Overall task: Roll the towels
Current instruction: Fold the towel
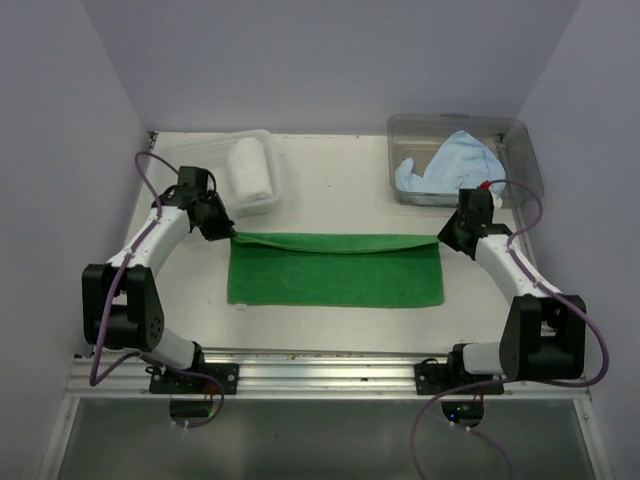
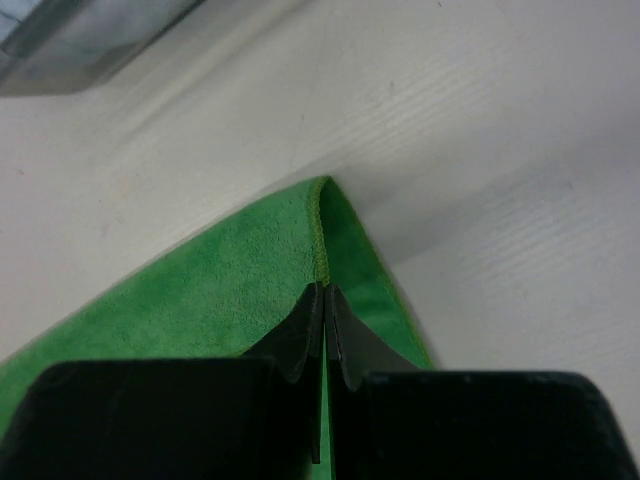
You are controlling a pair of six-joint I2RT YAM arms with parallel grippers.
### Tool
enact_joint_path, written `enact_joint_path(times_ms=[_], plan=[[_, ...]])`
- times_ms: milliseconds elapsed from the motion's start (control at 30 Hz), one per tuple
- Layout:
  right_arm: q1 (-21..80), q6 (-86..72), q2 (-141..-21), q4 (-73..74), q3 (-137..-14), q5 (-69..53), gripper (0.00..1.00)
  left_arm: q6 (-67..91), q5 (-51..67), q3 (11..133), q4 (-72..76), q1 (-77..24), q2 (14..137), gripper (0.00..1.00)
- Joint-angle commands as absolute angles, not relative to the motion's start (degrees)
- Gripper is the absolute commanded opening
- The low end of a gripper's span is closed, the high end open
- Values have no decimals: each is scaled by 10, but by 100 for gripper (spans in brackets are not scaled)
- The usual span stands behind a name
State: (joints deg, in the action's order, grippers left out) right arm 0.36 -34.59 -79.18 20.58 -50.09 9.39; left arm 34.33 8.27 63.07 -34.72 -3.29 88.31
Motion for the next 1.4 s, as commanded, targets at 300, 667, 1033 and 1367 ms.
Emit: enact_joint_path(times_ms=[300,667,1033,1367], plan=[[3,-395,-594,346,-398,115,0,304,97,559,-430,-29,768,0],[3,-409,-533,395,-367,174,0,324,76,503,-441,-28,755,0],[3,-432,-532,393,-330,185,0,350,82,476,-437,-29,755,0],[3,-438,-525,389,-317,168,0,378,69,460,-439,-29,755,0]])
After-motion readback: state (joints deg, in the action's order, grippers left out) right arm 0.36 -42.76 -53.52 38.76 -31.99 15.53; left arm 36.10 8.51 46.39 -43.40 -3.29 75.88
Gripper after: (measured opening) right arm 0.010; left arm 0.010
